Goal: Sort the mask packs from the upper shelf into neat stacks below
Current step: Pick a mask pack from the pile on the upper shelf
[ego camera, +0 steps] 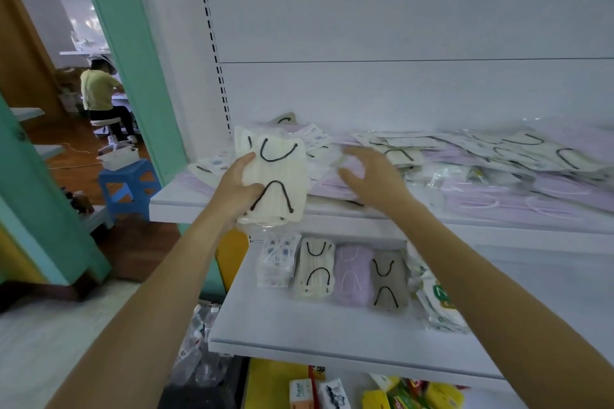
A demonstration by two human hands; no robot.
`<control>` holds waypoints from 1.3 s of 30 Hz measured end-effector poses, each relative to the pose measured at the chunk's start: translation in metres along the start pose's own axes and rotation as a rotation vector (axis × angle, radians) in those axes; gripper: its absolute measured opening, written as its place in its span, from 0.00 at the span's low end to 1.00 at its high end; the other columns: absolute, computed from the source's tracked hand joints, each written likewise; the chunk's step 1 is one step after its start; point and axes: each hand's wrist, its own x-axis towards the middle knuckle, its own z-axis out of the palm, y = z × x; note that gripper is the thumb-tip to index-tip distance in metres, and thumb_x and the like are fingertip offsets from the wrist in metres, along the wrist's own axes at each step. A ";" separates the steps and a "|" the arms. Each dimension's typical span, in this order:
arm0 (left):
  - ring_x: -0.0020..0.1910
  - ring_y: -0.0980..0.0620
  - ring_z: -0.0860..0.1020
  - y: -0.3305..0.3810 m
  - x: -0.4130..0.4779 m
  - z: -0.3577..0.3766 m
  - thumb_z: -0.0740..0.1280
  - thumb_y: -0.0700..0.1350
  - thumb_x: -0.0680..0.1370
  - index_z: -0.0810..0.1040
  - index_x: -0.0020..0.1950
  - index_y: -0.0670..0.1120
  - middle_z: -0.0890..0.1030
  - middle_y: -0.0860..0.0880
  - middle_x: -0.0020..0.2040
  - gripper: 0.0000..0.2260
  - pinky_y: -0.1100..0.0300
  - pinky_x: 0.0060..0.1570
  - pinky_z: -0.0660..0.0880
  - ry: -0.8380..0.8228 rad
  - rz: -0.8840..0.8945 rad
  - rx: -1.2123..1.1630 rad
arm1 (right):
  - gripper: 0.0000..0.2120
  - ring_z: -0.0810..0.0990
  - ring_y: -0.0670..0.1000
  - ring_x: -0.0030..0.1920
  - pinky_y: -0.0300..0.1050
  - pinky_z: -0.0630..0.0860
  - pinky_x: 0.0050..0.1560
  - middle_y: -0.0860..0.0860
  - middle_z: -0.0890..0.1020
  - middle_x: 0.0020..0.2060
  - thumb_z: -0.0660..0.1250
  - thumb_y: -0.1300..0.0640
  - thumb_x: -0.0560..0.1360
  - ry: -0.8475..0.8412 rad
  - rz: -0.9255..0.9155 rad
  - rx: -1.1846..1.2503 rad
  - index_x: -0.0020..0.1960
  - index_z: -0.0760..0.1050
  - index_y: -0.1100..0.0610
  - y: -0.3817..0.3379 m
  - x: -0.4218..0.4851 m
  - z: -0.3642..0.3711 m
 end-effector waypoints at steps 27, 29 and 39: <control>0.70 0.57 0.60 0.013 0.001 0.056 0.65 0.36 0.77 0.43 0.77 0.57 0.54 0.57 0.76 0.39 0.58 0.66 0.65 -0.052 0.182 -0.003 | 0.19 0.66 0.59 0.66 0.48 0.63 0.63 0.58 0.72 0.63 0.59 0.56 0.75 -0.003 0.253 -0.487 0.65 0.69 0.59 0.062 0.043 -0.017; 0.68 0.58 0.63 0.010 0.002 0.058 0.65 0.39 0.78 0.54 0.76 0.55 0.61 0.56 0.72 0.32 0.60 0.64 0.65 -0.023 0.193 0.049 | 0.17 0.66 0.59 0.65 0.47 0.63 0.62 0.58 0.74 0.62 0.59 0.57 0.75 0.048 0.240 -0.531 0.62 0.72 0.60 0.069 0.046 -0.018; 0.55 0.55 0.75 0.026 -0.005 0.065 0.56 0.57 0.80 0.77 0.54 0.52 0.77 0.54 0.53 0.14 0.57 0.58 0.68 0.036 -0.009 -0.008 | 0.12 0.77 0.53 0.45 0.49 0.59 0.68 0.53 0.83 0.44 0.57 0.50 0.80 0.185 0.045 0.027 0.51 0.76 0.56 0.005 0.009 0.010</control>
